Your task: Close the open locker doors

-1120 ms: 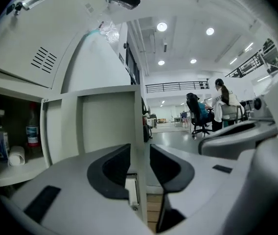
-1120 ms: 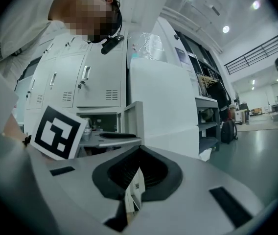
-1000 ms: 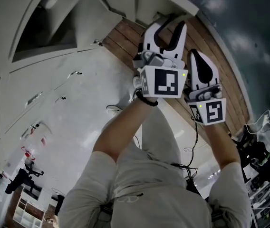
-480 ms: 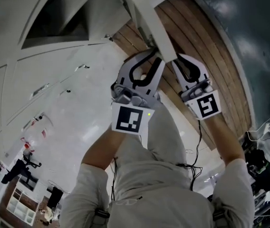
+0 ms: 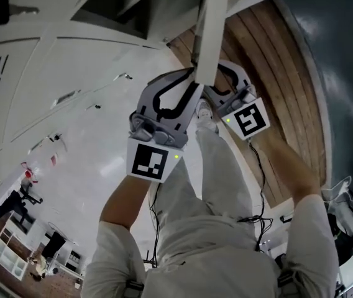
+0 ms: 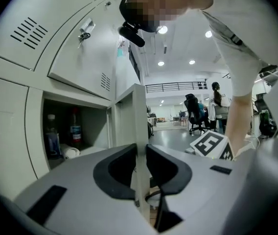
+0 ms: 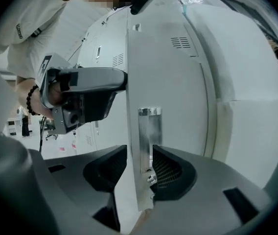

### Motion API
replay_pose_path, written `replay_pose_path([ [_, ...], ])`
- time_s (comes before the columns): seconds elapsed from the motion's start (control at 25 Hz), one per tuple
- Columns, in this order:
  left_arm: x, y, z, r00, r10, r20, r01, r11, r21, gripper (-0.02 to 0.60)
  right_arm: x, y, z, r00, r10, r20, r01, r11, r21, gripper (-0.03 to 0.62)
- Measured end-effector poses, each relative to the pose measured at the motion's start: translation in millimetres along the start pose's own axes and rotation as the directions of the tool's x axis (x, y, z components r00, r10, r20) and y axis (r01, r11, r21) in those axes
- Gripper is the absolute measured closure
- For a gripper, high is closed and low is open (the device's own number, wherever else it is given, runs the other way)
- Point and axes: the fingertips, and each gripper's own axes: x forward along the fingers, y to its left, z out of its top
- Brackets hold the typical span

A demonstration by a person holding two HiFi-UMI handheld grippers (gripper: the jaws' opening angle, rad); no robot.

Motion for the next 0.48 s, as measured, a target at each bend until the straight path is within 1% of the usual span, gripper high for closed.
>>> replay_pose_path([
  [0.12,-11,18,-3,1.0,0.029,0.003,-0.029,1.0,-0.006,0.515,19,8,12,1.0,0.028,0.006,-0.027,0.997,-0.066,0.461],
  [0.2,-17,29,-6,0.999,0.041,0.001,-0.041,0.999,-0.011,0.515,30,12,16,0.999,0.042,-0.001,-0.042,0.996,-0.08,0.464],
  [0.28,-25,42,-8,0.998,0.065,-0.007,-0.065,0.998,-0.005,0.515,43,17,21,0.998,0.057,0.005,-0.057,0.996,-0.071,0.468],
  [0.36,-35,57,-13,0.993,0.114,-0.022,-0.113,0.994,0.008,0.537,56,20,26,0.997,0.08,0.015,-0.079,0.995,-0.063,0.473],
  [0.4,-42,64,-18,0.989,0.144,-0.034,-0.144,0.99,0.007,0.538,62,20,28,0.996,0.092,0.014,-0.091,0.994,-0.062,0.474],
  [0.48,-54,77,-35,0.976,0.207,-0.066,-0.209,0.978,-0.019,0.547,75,21,31,0.993,0.116,0.018,-0.115,0.992,-0.05,0.477],
])
